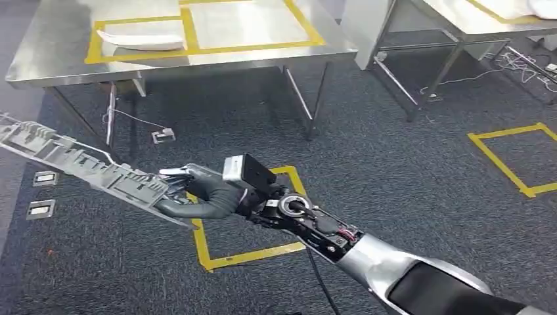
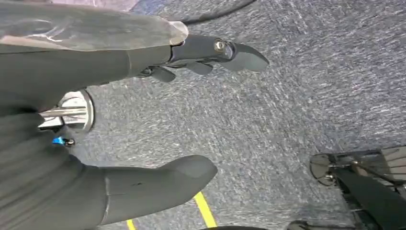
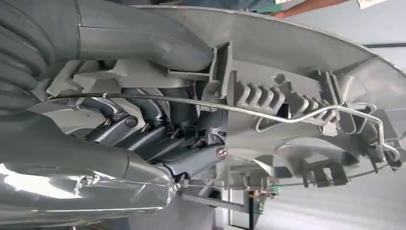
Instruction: Take the parts from the cabinet and place them on the table.
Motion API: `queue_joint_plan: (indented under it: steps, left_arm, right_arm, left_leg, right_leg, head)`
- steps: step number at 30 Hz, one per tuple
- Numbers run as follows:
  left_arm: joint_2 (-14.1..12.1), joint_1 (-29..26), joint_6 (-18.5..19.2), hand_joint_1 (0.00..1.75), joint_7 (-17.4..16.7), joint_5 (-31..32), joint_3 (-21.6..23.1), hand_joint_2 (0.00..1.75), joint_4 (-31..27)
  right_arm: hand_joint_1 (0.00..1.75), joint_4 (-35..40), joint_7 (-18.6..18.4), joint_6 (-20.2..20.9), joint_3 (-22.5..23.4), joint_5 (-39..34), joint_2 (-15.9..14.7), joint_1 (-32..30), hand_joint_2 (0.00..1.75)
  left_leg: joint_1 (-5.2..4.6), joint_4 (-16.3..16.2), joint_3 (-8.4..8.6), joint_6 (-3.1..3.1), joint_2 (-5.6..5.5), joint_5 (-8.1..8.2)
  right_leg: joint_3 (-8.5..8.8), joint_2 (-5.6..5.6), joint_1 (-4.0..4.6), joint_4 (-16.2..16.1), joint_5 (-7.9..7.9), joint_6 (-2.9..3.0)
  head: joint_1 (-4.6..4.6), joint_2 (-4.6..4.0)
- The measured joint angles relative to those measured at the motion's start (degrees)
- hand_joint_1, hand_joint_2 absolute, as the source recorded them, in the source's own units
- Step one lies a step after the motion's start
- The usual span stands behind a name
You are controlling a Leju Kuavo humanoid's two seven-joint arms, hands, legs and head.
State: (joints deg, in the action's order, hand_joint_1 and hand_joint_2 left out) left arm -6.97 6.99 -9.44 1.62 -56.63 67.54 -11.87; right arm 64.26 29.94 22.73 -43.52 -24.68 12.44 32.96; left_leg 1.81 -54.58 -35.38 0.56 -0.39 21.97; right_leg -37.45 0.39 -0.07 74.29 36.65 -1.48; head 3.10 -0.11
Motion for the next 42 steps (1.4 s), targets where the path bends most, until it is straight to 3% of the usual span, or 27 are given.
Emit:
queue_joint_plan:
  steps: [1,3,4,6,8,9,10,12,17,23,24,25,26,28,29,30,31,33,34,35,36,38,40,42]
  left_arm:
    - [0.0,-0.1,0.0,0.0,0.0,0.0,0.0,1.75,0.0]
    - [0.0,-0.1,0.0,0.0,0.0,0.0,0.0,1.75,0.0]
    - [0.1,-0.1,0.0,0.0,0.0,0.0,0.0,1.75,0.0]
    - [0.1,0.2,0.0,0.0,0.0,0.0,0.0,1.75,0.0]
    - [0.1,0.2,0.0,0.0,0.0,0.0,0.0,1.75,0.0]
    - [-0.2,0.2,0.0,0.0,0.0,0.0,0.0,1.75,0.0]
    - [-0.2,0.1,0.0,0.0,0.0,0.0,0.0,1.75,0.0]
    - [-0.1,0.1,0.0,0.0,0.0,0.0,0.0,1.75,0.0]
    - [-0.3,0.1,0.0,0.0,0.0,-0.2,0.0,1.75,0.0]
    - [-0.6,0.2,0.0,0.0,-0.3,-0.2,0.0,1.75,0.0]
    - [-0.5,0.2,0.1,0.0,-0.3,-0.4,0.0,1.75,0.0]
    - [-0.4,0.2,0.1,0.0,-0.4,-0.4,0.0,1.75,0.0]
    - [-0.3,0.2,0.2,0.0,-0.4,-0.4,0.0,1.75,0.0]
    - [-0.3,0.2,0.2,0.0,-0.4,-0.4,0.0,1.75,0.0]
    - [-0.3,0.1,0.2,0.0,-0.4,-0.4,0.0,1.75,0.0]
    - [-0.2,0.1,0.3,0.0,-0.4,-0.4,0.0,1.75,0.0]
    - [-0.2,0.0,0.4,0.0,-0.4,-0.4,0.0,1.75,0.0]
    - [-0.2,0.0,0.4,0.0,-0.4,-0.3,0.0,1.75,0.0]
    - [-0.3,-0.1,0.4,0.0,-0.4,-0.3,0.0,1.75,0.0]
    - [-0.4,0.1,0.4,0.0,-0.4,-0.2,0.0,1.75,0.0]
    - [-0.4,0.1,0.5,0.0,-0.4,-0.2,0.0,1.75,0.0]
    - [-0.2,0.0,0.5,0.0,-0.4,-0.2,0.0,1.75,0.0]
    - [-0.2,0.1,0.5,0.0,-0.4,-0.2,0.0,1.75,0.0]
    - [-0.2,0.1,0.5,0.0,-0.4,-0.2,0.0,1.75,0.0]
  right_arm:
    - [1.75,0.0,0.0,0.0,0.0,0.0,0.0,0.0,1.75]
    - [1.75,0.0,0.0,-0.1,0.0,0.0,0.0,0.1,1.75]
    - [1.75,0.0,0.0,-0.1,0.0,0.0,0.0,0.2,1.75]
    - [1.75,0.0,0.0,-0.1,0.0,0.0,0.0,0.4,1.75]
    - [1.75,0.0,0.0,-0.1,0.0,-0.1,0.0,0.4,1.75]
    - [1.75,0.0,0.0,-0.1,0.0,-0.2,0.0,0.4,1.75]
    - [1.75,0.0,0.0,-0.1,0.0,-0.2,0.0,0.3,1.75]
    - [1.75,0.0,0.0,-0.1,0.0,-0.2,0.0,0.3,1.75]
    - [1.75,0.0,0.0,-0.1,0.0,-0.2,0.0,0.3,1.75]
    - [1.75,0.0,0.4,-0.9,0.0,-0.3,0.1,0.3,1.75]
    - [1.75,0.1,0.6,-1.8,0.1,-0.3,0.1,0.2,1.75]
    - [1.75,0.1,0.8,-2.6,0.3,-0.5,0.1,0.2,1.75]
    - [1.75,0.0,1.1,-2.9,0.5,-0.7,0.1,0.5,1.75]
    - [1.75,0.0,1.2,-3.3,0.8,-1.1,0.0,0.4,1.75]
    - [1.75,0.0,1.2,-3.3,1.0,-1.2,-0.1,0.2,1.75]
    - [1.75,0.0,1.2,-3.5,1.1,-1.2,-0.1,0.2,1.75]
    - [1.75,0.0,1.2,-3.7,1.1,-1.1,-0.1,0.2,1.75]
    - [1.75,0.0,1.2,-3.9,1.4,-1.1,-0.2,0.2,1.75]
    - [1.75,0.0,1.2,-3.9,1.4,-1.1,-0.2,0.1,1.75]
    - [1.75,0.0,1.2,-3.9,1.4,-1.0,-0.2,0.1,1.75]
    - [1.75,0.0,1.2,-3.9,1.4,-1.0,-0.2,-0.1,1.75]
    - [1.75,0.0,1.2,-3.9,1.4,-1.0,-0.3,-0.3,1.75]
    - [1.75,0.0,1.2,-3.9,1.5,-1.0,-0.3,-0.3,1.75]
    - [1.75,0.0,1.2,-4.0,1.6,-1.0,-0.3,-0.4,1.75]
  left_leg:
    - [-0.05,0.0,0.59,-0.07,-0.01,0.28]
    - [-0.19,0.1,1.71,-0.24,-0.04,0.72]
    - [-0.18,0.3,1.85,-0.38,-0.05,0.82]
    - [-0.53,0.1,1.58,-0.99,-0.12,0.89]
    - [-0.52,0.6,1.79,-1.65,0.04,0.64]
    - [-0.92,0.2,1.76,0.01,0.06,1.43]
    - [-0.96,0.3,1.57,1.92,0.08,0.5]
    - [-0.97,0.7,1.66,1.39,0.05,0.25]
    - [-0.97,1.4,1.97,0.86,0.07,-0.01]
    - [-1.28,1.6,2.14,1.3,0.08,0.56]
    - [-0.52,3.5,3.37,0.94,0.21,-0.06]
    - [-0.41,4.5,4.19,0.39,0.44,-0.26]
    - [-0.34,4.7,4.45,0.54,0.49,-0.28]
    - [-0.33,4.7,4.71,0.46,0.51,-0.06]
    - [-0.31,4.5,4.76,0.36,0.51,0.17]
    - [-0.21,4.3,4.85,0.22,0.49,0.43]
    - [-0.06,4.0,5.04,-0.03,0.46,0.79]
    - [0.41,2.9,5.37,-0.74,0.32,1.88]
    - [0.45,2.5,5.3,-1.28,0.29,2.49]
    - [0.16,2.1,4.96,-1.71,0.27,2.64]
    - [0.22,2.1,4.82,-1.99,0.27,2.37]
    - [0.45,2.7,5.08,-2.33,0.45,2.34]
    - [0.65,1.8,4.76,-2.74,0.57,3.2]
    - [0.6,-6.6,0.35,-3.22,0.56,6.67]
  right_leg:
    - [0.92,0.0,0.04,-3.4,-3.11,0.27]
    - [5.13,-0.02,0.19,-14.8,-10.23,1.22]
    - [6.3,-0.07,0.38,-18.6,-11.66,1.77]
    - [6.78,-0.11,0.67,-20.0,-10.8,1.87]
    - [6.65,0.1,0.73,-20.1,-11.03,2.19]
    - [7.18,0.17,0.28,-20.6,-11.35,0.64]
    - [7.16,0.29,0.18,-20.6,-11.49,0.71]
    - [7.03,0.29,0.22,-20.6,-11.61,0.96]
    - [7.0,0.35,0.19,-20.6,-11.62,1.28]
    - [7.31,0.39,-0.09,-21.3,-11.49,0.96]
    - [7.54,0.35,0.31,-21.5,-11.37,0.83]
    - [7.22,0.08,0.16,-20.1,-10.61,0.51]
    - [5.5,0.05,-0.01,-16.6,-8.6,0.27]
    - [0.33,0.05,-0.38,-6.9,-4.72,-0.3]
    - [-1.84,0.04,-0.62,-3.3,-4.02,-0.67]
    - [-2.69,0.01,-0.9,-2.7,-4.79,-0.99]
    - [-2.01,-0.03,-1.19,-5.2,-7.05,-1.29]
    - [2.28,-0.23,-1.69,-15.3,-13.42,-1.88]
    - [3.83,-0.44,-1.81,-19.6,-14.69,-2.11]
    - [4.3,-0.18,-1.04,-20.1,-13.88,-1.76]
    - [4.36,-0.1,-1.2,-20.3,-13.96,-0.92]
    - [4.12,0.11,-0.87,-20.2,-13.67,-0.32]
    - [5.58,0.22,-1.38,-21.6,-13.63,0.52]
    - [6.41,0.04,-1.45,-22.2,-13.31,1.07]
  head:
    - [0.26,0.0]
    - [0.88,0.0]
    - [1.05,0.0]
    - [1.01,0.0]
    - [0.76,0.0]
    - [0.61,0.0]
    - [0.11,0.0]
    - [-0.48,0.0]
    - [-1.57,0.0]
    - [-2.4,0.0]
    - [-2.4,0.0]
    - [-2.12,0.0]
    - [-1.83,0.0]
    - [-1.4,0.0]
    - [-1.25,0.0]
    - [-1.16,0.0]
    - [-1.01,0.0]
    - [-0.87,0.0]
    - [-0.7,0.0]
    - [-0.76,0.0]
    - [-0.94,0.0]
    - [-1.09,0.0]
    - [-1.42,0.0]
    - [-2.21,0.0]
